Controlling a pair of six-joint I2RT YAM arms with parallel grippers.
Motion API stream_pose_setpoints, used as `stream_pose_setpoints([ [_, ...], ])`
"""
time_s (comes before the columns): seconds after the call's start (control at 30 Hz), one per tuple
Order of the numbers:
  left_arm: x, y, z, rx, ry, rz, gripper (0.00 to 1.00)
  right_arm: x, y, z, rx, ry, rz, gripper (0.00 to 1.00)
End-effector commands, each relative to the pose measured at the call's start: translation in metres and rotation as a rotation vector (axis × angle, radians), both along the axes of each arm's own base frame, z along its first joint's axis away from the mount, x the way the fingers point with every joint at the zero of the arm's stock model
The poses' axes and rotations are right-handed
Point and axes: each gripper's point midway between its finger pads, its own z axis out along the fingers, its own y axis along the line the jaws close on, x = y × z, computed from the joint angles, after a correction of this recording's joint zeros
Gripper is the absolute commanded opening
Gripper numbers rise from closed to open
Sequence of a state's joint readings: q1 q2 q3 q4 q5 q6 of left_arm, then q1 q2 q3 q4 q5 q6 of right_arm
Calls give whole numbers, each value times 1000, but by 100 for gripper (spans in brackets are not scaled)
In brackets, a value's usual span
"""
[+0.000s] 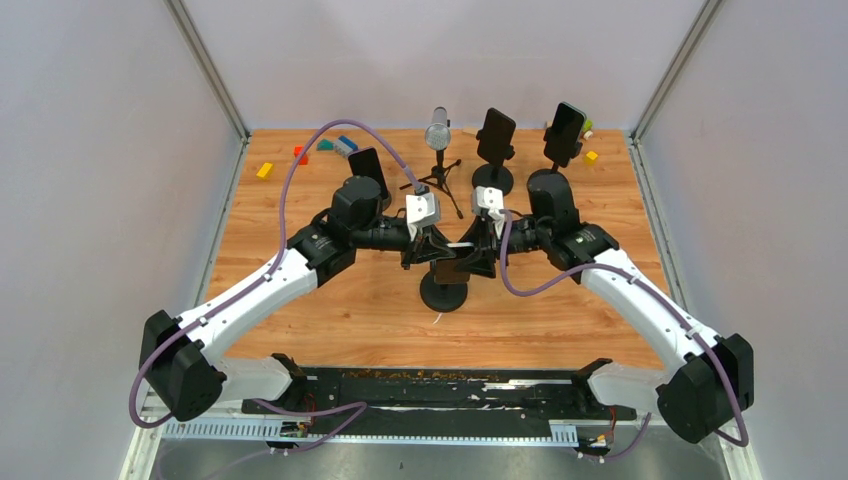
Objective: Place the phone on the phone stand
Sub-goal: Install the phone on the phone stand.
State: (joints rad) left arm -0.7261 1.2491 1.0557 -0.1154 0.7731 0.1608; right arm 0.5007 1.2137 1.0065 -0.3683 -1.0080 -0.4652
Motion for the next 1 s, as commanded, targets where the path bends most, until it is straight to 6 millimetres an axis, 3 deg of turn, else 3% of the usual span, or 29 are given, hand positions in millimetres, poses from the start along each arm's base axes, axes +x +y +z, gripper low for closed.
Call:
stream_pose_setpoints([
  [0.0,-1,-2,11,-30,-26,-2,0,-1,-3,13,13,-72,-20,52],
  [0.17,0,0,13,-32,-37,14,0,2,-10,12,-5,-94,-69,73],
  [0.37,0,0,13,-38,-36,20,1,3,-29,12,-12,-138,-140,75],
  [0.63,0,1,13,-44,-29,25,33,4,-53,13,-13,-188,-227,75],
  [0.97,0,1,12,-53,-24,36,53,10,-67,14,-4,-205,-271,75],
])
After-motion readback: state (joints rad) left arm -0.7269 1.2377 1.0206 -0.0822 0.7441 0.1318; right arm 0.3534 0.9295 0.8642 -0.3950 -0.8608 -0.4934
